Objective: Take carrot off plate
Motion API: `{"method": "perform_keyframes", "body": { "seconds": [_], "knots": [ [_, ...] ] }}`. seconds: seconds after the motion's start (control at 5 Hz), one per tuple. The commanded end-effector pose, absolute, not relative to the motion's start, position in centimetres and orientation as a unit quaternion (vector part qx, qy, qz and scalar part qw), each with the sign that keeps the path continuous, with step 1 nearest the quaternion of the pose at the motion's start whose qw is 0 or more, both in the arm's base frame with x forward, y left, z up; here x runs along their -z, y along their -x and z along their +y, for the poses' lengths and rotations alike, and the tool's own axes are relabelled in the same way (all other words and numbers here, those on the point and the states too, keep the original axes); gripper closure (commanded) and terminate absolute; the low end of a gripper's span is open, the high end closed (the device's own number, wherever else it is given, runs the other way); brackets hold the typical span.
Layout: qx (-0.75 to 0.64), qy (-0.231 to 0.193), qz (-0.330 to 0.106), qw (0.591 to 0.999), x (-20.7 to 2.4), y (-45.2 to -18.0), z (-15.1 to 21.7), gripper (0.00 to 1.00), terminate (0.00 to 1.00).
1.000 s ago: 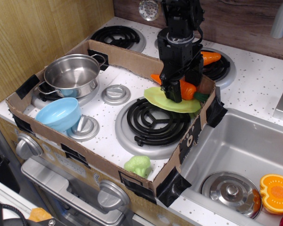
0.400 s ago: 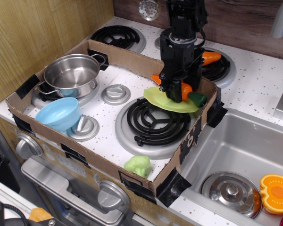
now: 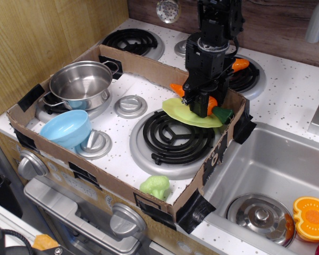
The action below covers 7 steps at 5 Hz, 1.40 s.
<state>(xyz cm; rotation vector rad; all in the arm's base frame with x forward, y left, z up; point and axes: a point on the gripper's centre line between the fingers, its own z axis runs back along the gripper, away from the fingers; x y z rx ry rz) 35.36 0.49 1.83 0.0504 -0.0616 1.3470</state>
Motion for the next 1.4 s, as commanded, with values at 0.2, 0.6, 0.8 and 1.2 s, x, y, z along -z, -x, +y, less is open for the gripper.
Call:
{"method": "perform_keyframes", "body": {
  "seconds": [0.2,0.6,0.8,1.2],
  "knots": [
    [-0.589,-0.031,-0.13,0.797,-6.1,-33.6,3.8,1.0,0.0],
    [-0.54,-0.047,-0.176,0.822,-7.3,-34.3,9.1,1.0,0.0],
    [-0.527,-0.051,-0.192,0.826,-6.9,-34.8,11.7,1.0,0.0],
    [-0.555,-0.037,-0.186,0.81,-6.1,-36.0,15.7,1.0,0.0]
  ]
}}
